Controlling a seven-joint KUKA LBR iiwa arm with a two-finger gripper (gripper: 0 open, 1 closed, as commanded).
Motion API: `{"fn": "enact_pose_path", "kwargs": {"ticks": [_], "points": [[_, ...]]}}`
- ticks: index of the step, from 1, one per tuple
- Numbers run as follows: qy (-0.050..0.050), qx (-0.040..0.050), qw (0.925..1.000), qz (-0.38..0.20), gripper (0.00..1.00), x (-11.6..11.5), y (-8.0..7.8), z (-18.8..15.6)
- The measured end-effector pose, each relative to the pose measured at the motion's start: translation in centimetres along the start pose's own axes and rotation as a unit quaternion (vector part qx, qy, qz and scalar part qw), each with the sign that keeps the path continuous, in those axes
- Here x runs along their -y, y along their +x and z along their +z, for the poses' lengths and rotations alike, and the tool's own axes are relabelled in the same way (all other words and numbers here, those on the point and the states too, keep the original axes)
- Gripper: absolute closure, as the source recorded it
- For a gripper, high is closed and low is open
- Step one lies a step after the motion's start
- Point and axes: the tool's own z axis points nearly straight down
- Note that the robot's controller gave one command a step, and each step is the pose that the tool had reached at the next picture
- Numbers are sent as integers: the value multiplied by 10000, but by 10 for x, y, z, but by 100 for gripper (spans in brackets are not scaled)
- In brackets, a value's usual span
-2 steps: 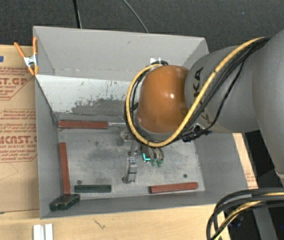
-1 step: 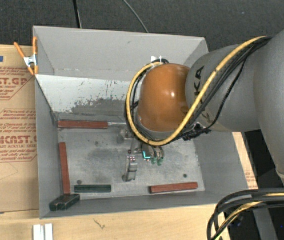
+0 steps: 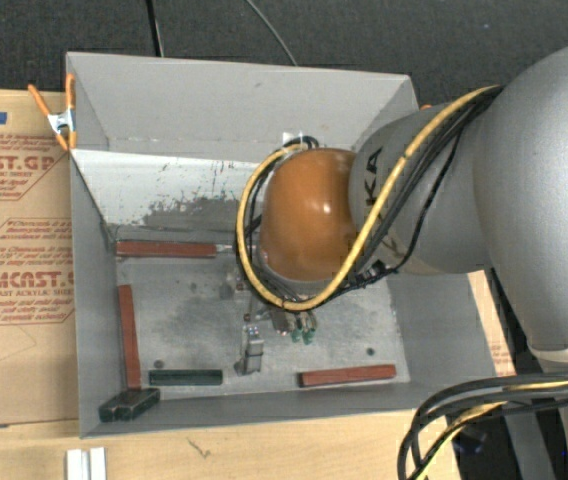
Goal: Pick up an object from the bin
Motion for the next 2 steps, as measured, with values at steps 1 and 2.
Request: {"fn": "enact_pose_path", "kwargs": {"ticks": [1, 2], "points": [[-1, -37, 9999, 104, 0, -28, 4, 33], [-12, -37, 9993, 368, 0, -31, 15, 52]]}}
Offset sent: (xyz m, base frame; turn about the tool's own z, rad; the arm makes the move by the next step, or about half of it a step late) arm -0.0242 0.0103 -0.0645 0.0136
